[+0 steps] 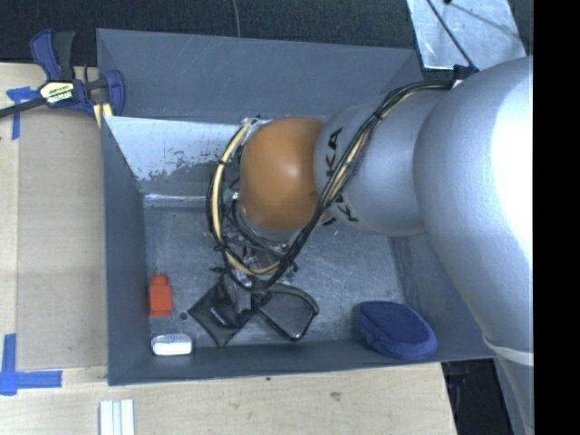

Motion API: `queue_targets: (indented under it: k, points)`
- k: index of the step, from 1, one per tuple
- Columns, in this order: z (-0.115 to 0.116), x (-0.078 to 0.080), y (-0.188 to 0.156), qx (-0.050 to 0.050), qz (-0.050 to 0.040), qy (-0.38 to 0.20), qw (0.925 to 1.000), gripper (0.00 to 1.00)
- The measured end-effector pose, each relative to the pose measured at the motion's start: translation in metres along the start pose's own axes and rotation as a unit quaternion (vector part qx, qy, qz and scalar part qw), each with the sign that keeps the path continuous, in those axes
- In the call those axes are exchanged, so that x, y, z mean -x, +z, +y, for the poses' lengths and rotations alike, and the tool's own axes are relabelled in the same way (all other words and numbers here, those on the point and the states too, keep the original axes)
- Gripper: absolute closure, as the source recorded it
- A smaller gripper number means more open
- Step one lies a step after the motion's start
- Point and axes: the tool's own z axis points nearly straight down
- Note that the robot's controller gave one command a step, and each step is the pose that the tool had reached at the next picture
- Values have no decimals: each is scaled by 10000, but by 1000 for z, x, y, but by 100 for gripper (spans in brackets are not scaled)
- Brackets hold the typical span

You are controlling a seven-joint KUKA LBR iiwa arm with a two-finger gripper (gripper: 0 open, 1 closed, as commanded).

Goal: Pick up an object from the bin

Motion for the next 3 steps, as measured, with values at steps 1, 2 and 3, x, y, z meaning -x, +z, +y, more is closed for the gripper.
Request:
queue_targets:
  k: [1, 2, 3]
  points:
    - [17, -38, 6, -34, 69, -37, 10000, 0]
    - [16, -36, 5, -36, 49, -21, 10000, 100]
    - [35, -14, -80, -33, 5, -54, 10000, 100]
